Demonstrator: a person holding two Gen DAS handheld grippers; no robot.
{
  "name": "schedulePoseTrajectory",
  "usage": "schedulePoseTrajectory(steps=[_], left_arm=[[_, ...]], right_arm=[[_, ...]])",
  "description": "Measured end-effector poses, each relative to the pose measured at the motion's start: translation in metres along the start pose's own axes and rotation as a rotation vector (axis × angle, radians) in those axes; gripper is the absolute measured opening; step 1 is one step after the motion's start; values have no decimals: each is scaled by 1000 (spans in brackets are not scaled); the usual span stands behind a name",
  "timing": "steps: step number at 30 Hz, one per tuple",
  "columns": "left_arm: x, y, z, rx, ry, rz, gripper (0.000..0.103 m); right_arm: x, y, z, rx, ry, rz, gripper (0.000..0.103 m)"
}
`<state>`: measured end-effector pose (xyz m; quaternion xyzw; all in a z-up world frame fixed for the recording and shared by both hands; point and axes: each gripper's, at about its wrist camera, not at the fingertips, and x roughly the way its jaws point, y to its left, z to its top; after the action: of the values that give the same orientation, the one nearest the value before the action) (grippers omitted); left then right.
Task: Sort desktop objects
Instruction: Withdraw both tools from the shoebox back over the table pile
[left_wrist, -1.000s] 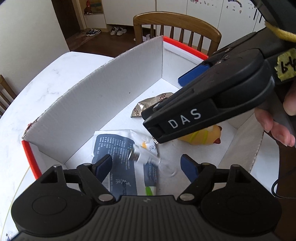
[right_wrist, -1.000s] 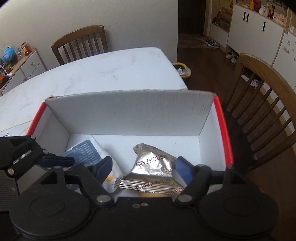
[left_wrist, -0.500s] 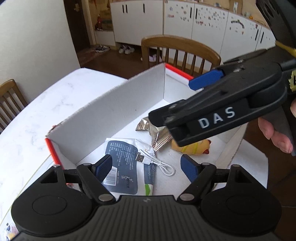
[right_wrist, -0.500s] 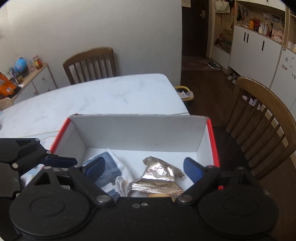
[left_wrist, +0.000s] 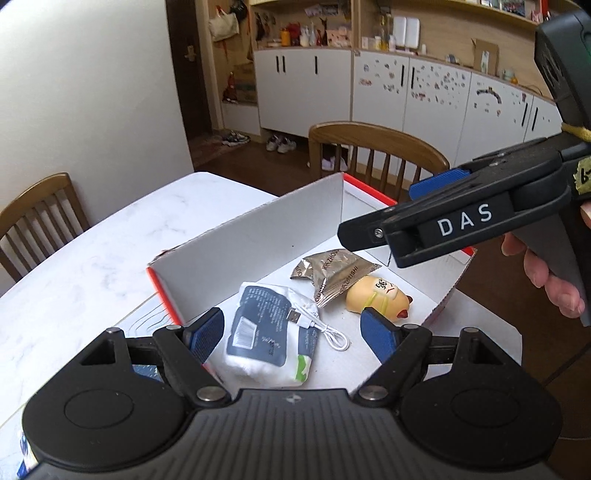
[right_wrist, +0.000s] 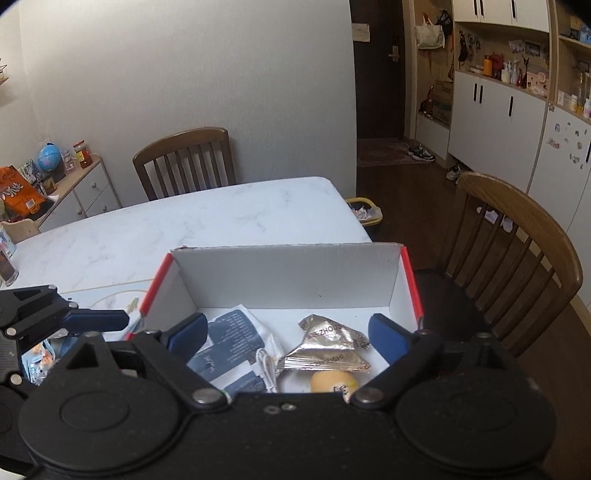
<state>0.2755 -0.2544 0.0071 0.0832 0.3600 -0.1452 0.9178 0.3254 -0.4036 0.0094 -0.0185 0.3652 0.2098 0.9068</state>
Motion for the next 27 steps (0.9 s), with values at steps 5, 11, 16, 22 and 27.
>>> schedulePoseTrajectory(steps=[5, 11, 16, 22, 27], left_arm=[[-25, 9, -10, -20, -50, 24, 81], [-49, 21, -24, -30, -96, 45, 81], [-67, 35, -39, -30, -128, 37, 85], [-87, 55, -60, -22, -151, 38, 91], [-102, 74, -79, -40, -149, 39, 97]], right_arm=[[-8, 16, -5, 7, -23, -29, 96], [-18, 39, -12, 1, -56, 2, 97], [-24, 72, -21, -74, -66, 44, 98], [-28, 101, -27, -83, -65, 67, 98], [-30, 124, -34, -74, -62, 70, 98]])
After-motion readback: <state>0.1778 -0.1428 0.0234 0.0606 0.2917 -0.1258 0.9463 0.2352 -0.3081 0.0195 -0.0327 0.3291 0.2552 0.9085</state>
